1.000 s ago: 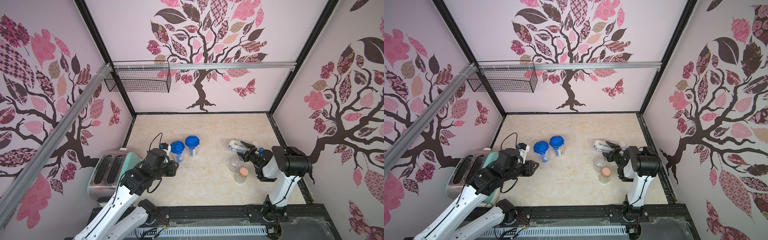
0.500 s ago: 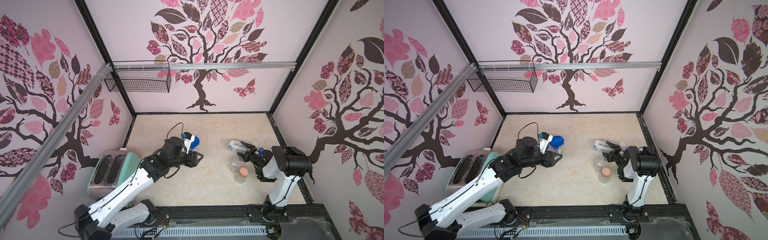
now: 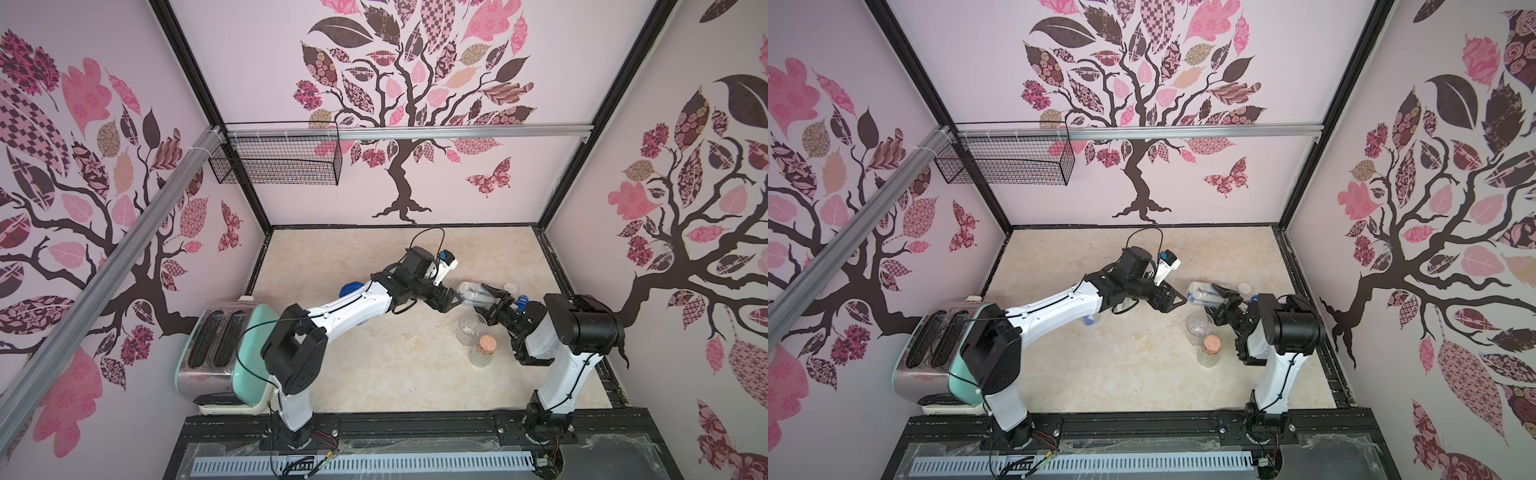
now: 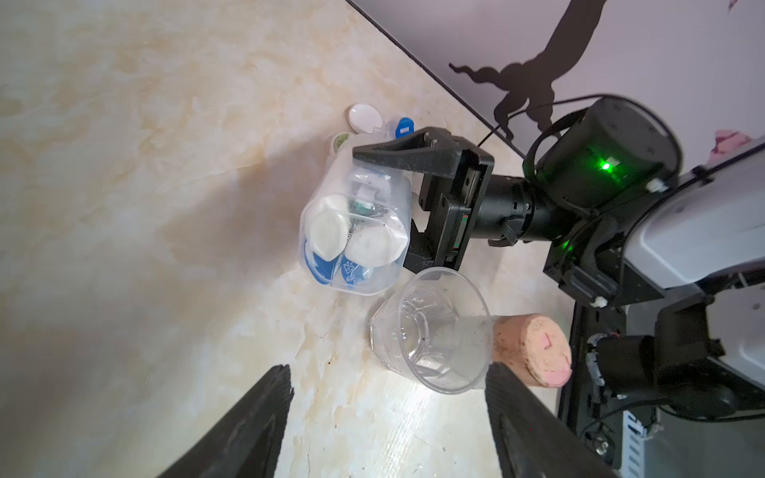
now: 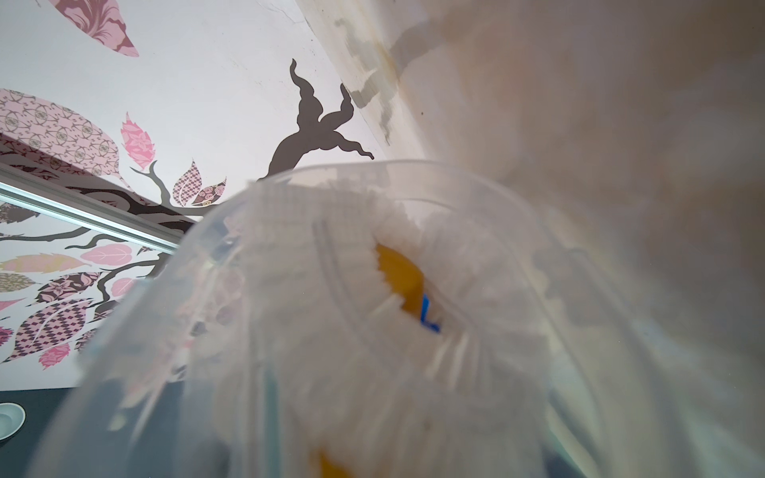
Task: Take out toiletry kits
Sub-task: 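Pour the toiletry kits out of the container.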
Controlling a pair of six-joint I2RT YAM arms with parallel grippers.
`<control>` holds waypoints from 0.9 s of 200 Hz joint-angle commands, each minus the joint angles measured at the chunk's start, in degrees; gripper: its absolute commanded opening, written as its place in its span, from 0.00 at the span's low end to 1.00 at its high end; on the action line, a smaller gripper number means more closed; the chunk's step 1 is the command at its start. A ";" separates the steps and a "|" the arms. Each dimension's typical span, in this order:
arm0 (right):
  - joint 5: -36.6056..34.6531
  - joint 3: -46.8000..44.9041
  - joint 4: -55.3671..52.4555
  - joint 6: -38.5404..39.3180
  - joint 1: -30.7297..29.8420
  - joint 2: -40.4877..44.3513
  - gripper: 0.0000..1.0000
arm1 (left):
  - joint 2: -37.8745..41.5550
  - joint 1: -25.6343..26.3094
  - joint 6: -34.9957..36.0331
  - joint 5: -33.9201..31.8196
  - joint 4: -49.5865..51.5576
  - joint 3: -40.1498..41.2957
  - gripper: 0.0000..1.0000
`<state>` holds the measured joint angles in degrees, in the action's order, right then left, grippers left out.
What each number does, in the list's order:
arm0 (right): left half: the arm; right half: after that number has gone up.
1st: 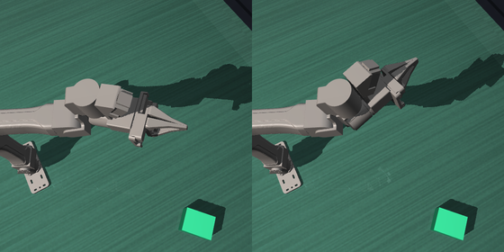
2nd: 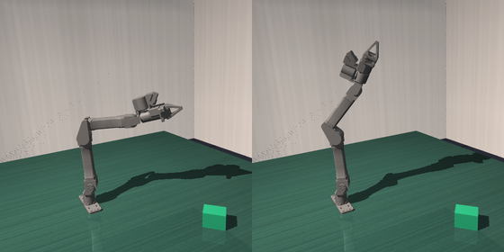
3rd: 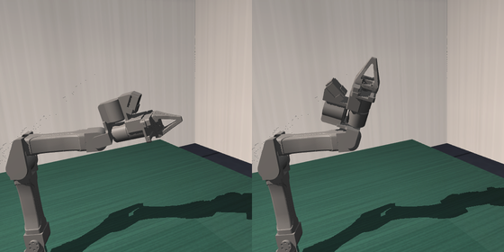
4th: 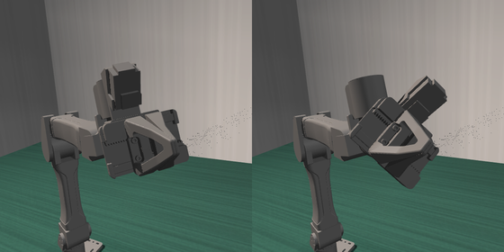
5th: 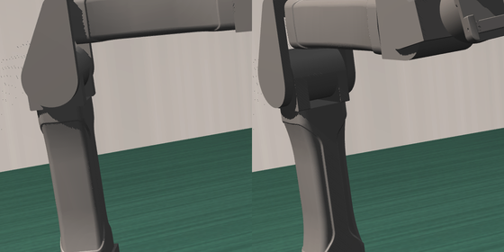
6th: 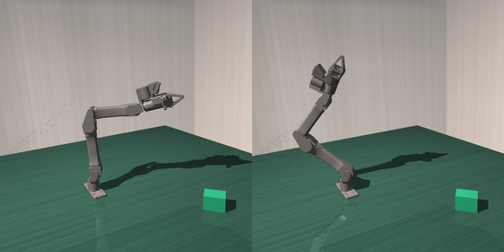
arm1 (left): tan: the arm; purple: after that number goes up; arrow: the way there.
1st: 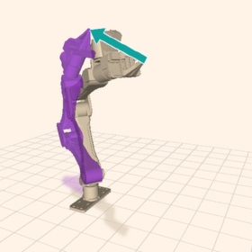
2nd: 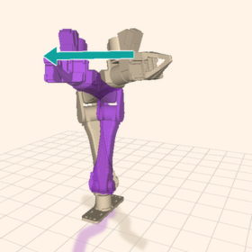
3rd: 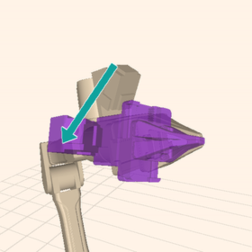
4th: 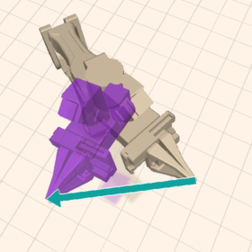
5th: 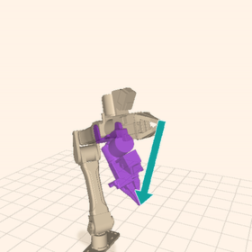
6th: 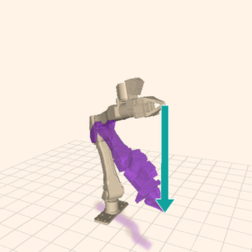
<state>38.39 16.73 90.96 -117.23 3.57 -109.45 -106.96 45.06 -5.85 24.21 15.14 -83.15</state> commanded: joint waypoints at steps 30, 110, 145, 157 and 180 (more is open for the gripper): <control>1.70 0.88 7.92 -8.60 0.26 2.68 0.53 | -8.33 0.21 6.95 3.53 -4.68 -7.21 0.79; 2.23 1.21 4.54 -6.11 0.21 4.16 0.56 | -16.14 0.07 8.97 5.37 -8.90 -11.45 0.78; 2.22 1.25 4.71 -5.64 0.21 3.39 0.56 | -16.97 0.13 6.86 4.47 -10.39 -12.09 0.74; 2.22 1.05 4.84 -5.47 0.23 3.12 0.56 | -16.97 -0.01 5.98 3.06 -10.54 -12.11 0.72; 2.04 1.17 4.40 -4.96 0.21 2.93 0.56 | -16.99 -0.32 3.35 2.78 -12.51 -11.99 0.66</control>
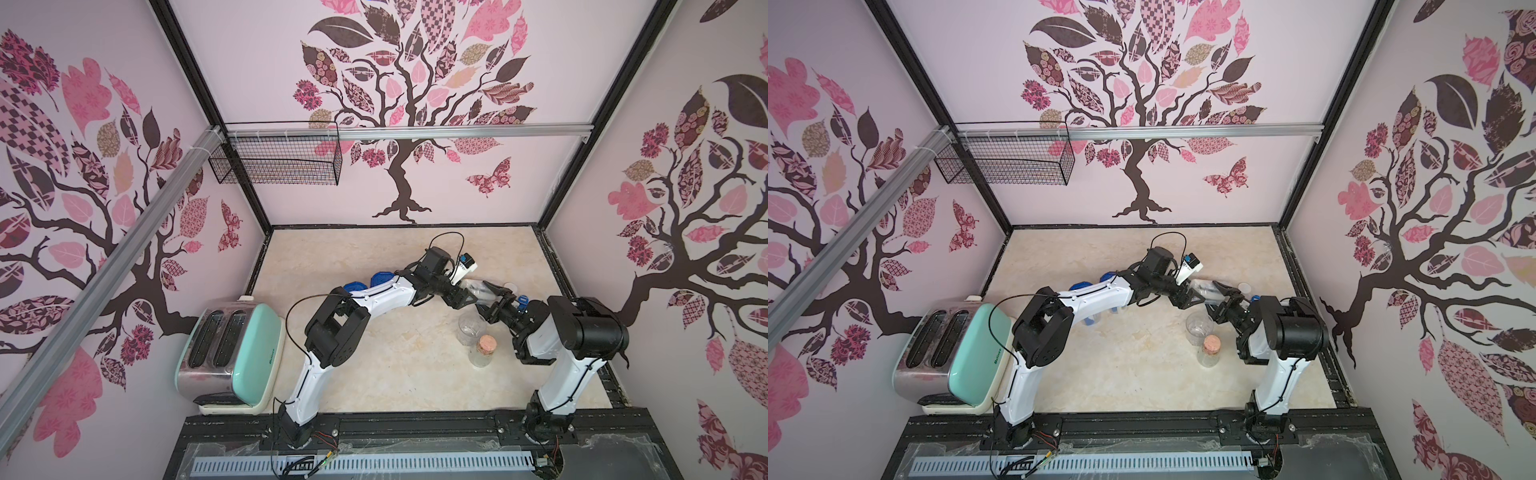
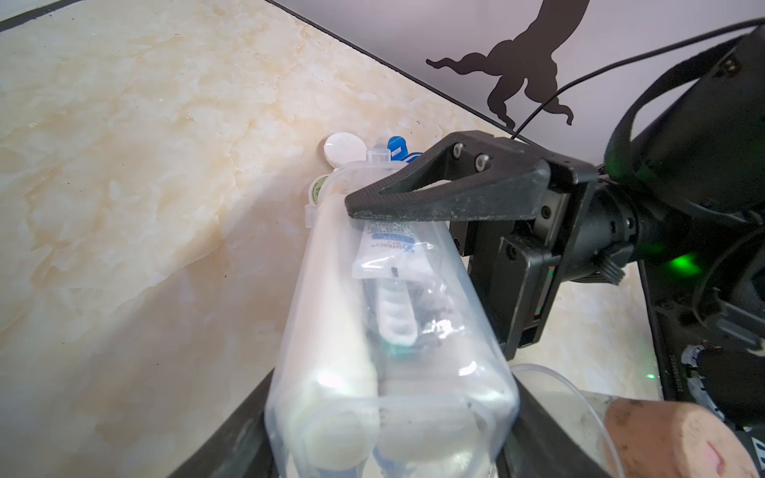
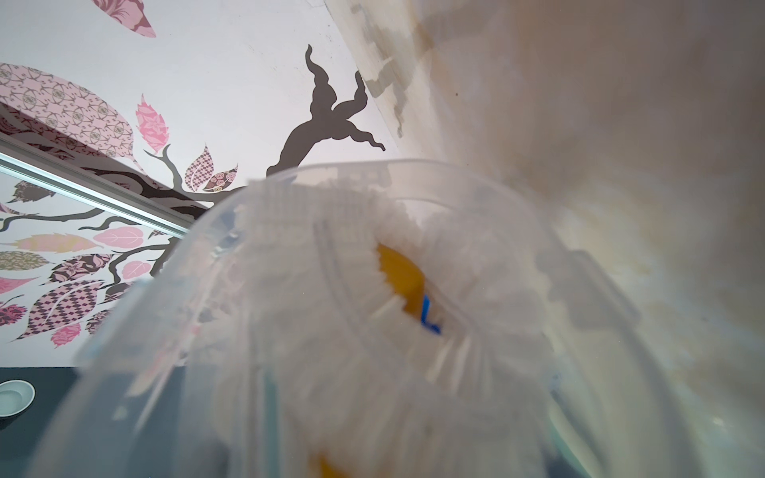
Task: Take out toiletry kits
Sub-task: 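Pour the toiletry kits out of the container.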
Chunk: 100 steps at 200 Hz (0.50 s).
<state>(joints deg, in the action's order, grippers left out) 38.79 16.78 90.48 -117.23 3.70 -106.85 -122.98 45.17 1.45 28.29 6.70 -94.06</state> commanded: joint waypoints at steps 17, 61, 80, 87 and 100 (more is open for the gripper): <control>1.73 1.27 4.80 -4.63 0.10 0.11 0.57 | -1.13 -0.39 -5.51 -1.68 -4.85 -1.29 0.58; 2.90 1.90 3.83 -2.26 0.03 0.02 0.80 | 0.45 -0.47 -5.78 -5.49 -3.53 -0.55 0.29; 3.24 1.95 0.58 -0.57 0.07 0.30 0.88 | 1.48 -0.61 -5.99 -6.23 -3.01 0.01 0.18; 3.29 1.86 -0.28 0.24 0.08 0.56 0.90 | 1.56 -0.67 -5.94 -6.23 -2.84 0.02 0.14; 3.50 1.84 -2.16 1.80 0.08 1.01 0.92 | 1.31 -0.82 -5.99 -6.23 -2.05 -0.46 0.08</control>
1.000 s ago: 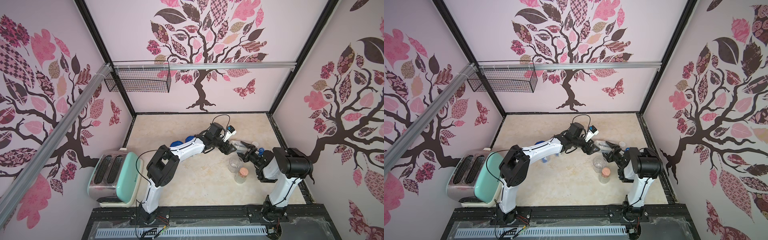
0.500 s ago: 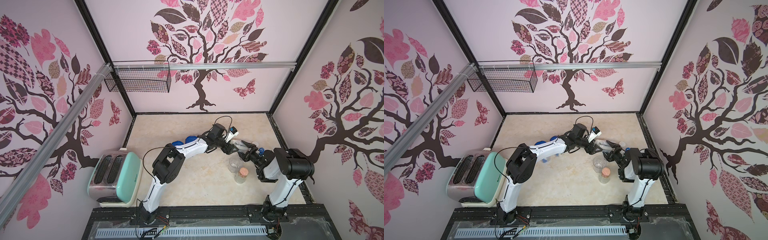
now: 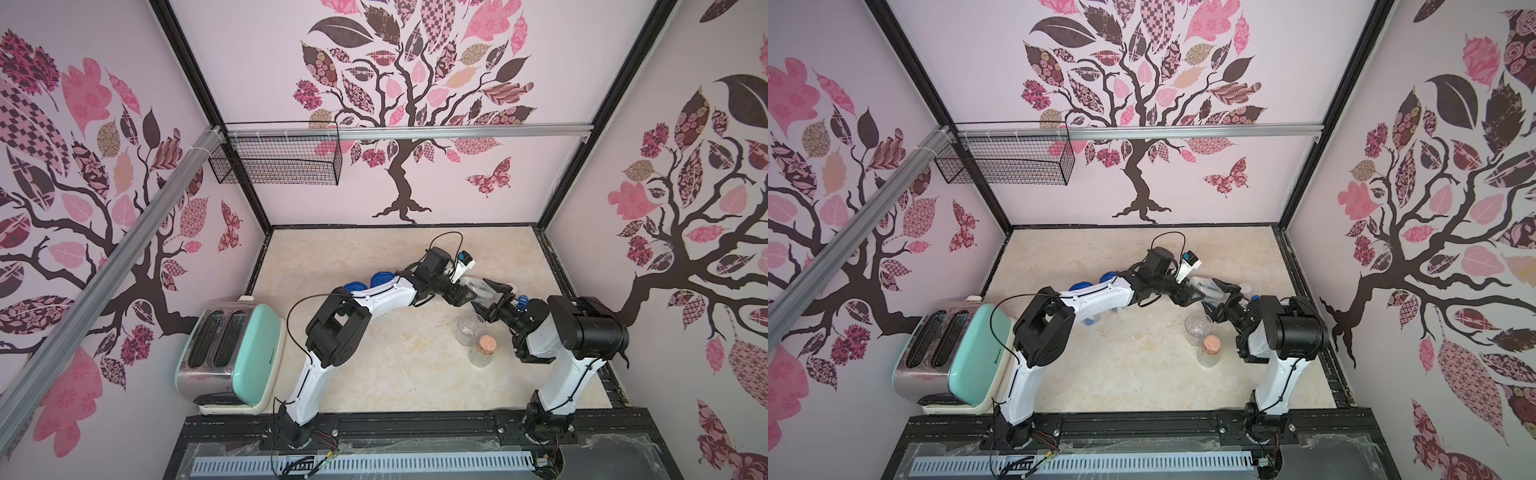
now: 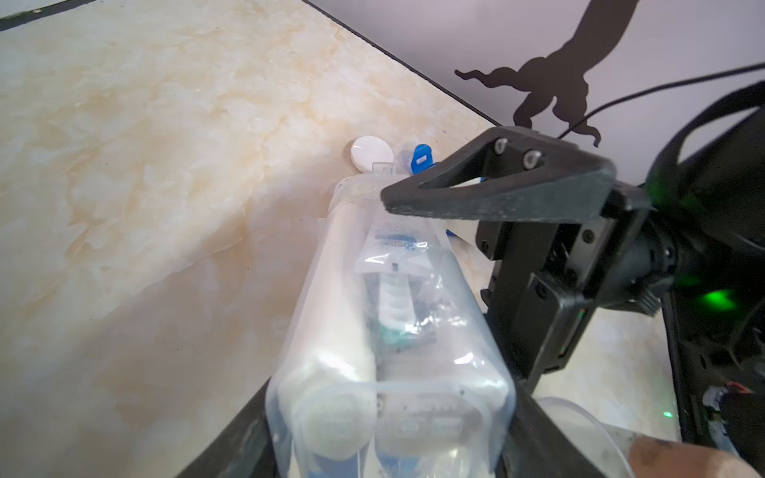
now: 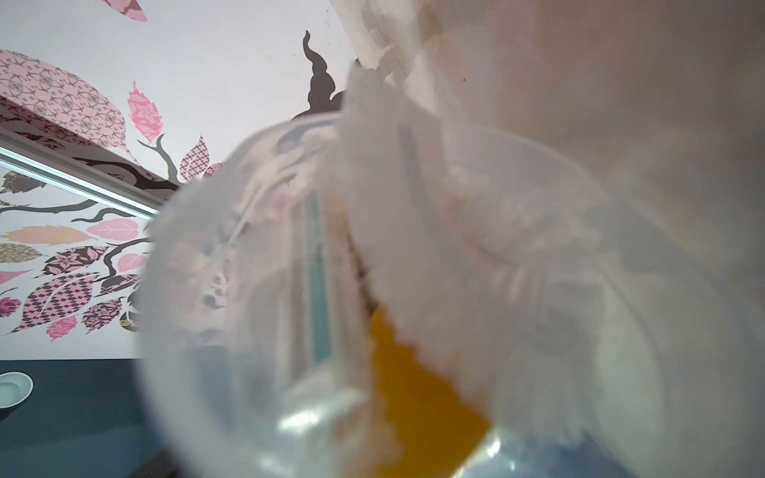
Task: Take out toiletry kits
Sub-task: 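Pour the toiletry kits out of the container.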
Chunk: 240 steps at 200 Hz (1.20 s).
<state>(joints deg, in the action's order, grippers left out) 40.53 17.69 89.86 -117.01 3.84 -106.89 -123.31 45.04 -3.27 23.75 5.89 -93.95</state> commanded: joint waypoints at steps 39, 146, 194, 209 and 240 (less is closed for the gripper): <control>2.54 0.68 -6.18 5.24 -0.03 2.66 0.96 | 0.36 -0.92 -1.92 -1.60 1.79 -3.40 0.00; 3.50 1.03 -16.99 12.69 -0.05 6.97 0.97 | 0.28 -1.00 -1.86 -2.29 4.91 -5.07 0.00; 3.89 0.98 -17.82 13.20 0.00 7.61 0.97 | -0.34 -0.99 -2.62 -2.98 4.83 -5.25 0.00; 3.57 1.09 -20.62 14.60 0.08 8.62 0.98 | -0.39 -1.00 -2.62 -3.64 5.07 -5.50 0.00; 2.38 2.26 -33.60 22.06 0.24 13.89 0.99 | -0.79 -0.99 -3.22 -4.15 5.27 -6.01 0.00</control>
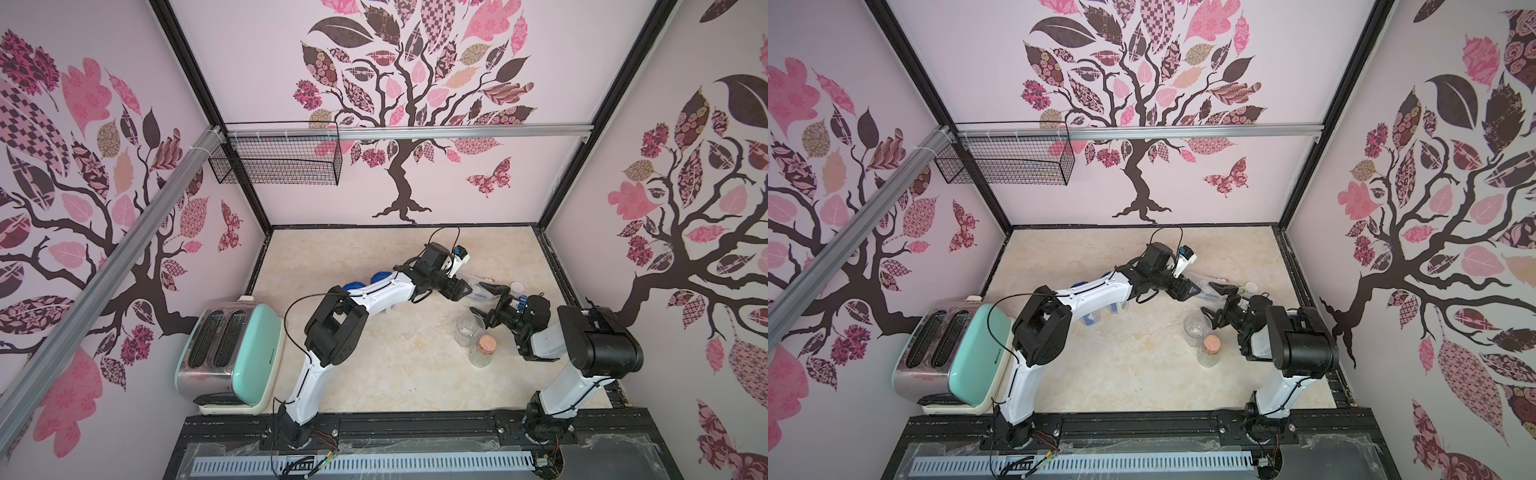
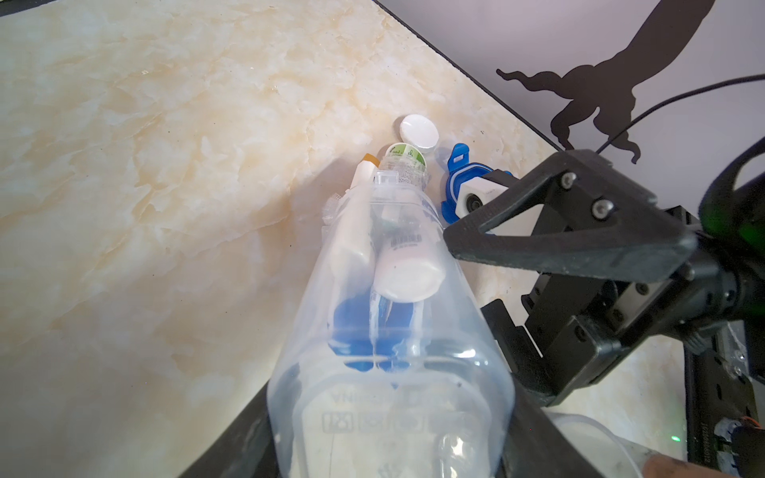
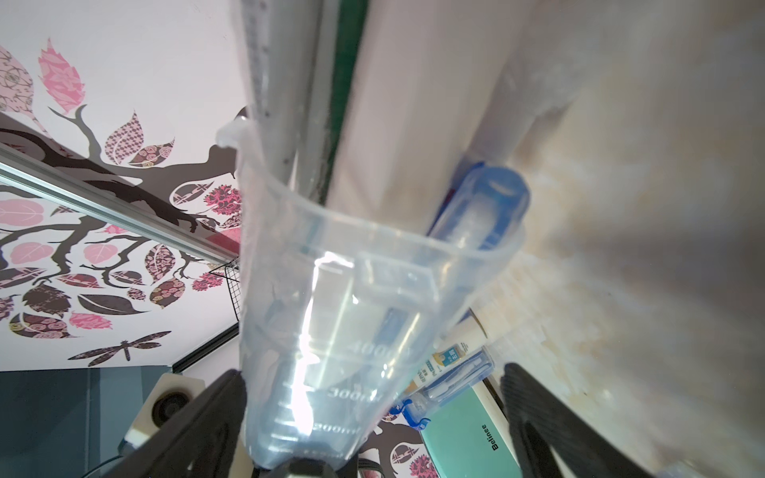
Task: Take out toiletry kits
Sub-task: 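Pour the toiletry kits out of the container.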
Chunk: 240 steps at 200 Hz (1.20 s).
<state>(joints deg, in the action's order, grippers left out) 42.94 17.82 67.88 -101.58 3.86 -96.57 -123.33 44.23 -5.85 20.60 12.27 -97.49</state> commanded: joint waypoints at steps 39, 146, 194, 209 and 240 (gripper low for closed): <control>-4.16 5.27 -31.17 18.69 0.32 11.44 0.99 | -1.56 -0.17 -1.01 -1.26 -0.43 -3.36 0.00; -6.69 7.29 -47.57 30.90 0.66 16.11 0.99 | -2.18 -0.11 -0.84 -1.35 0.21 -4.11 0.00; -12.85 8.89 -57.58 39.10 0.99 21.03 0.99 | -2.57 0.20 -0.46 -2.74 2.87 -6.13 0.00; -14.90 9.48 -60.14 41.72 1.16 22.44 0.99 | -2.08 0.25 -0.27 -3.15 3.07 -6.12 0.00; -17.17 9.61 -62.23 43.83 1.87 25.33 0.99 | -0.20 0.22 0.56 -3.90 5.86 -7.13 0.00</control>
<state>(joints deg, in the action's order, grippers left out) 29.30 25.45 9.98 -61.78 4.75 -73.49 -125.40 44.38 -6.17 18.04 16.49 -102.87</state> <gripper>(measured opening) 0.994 0.674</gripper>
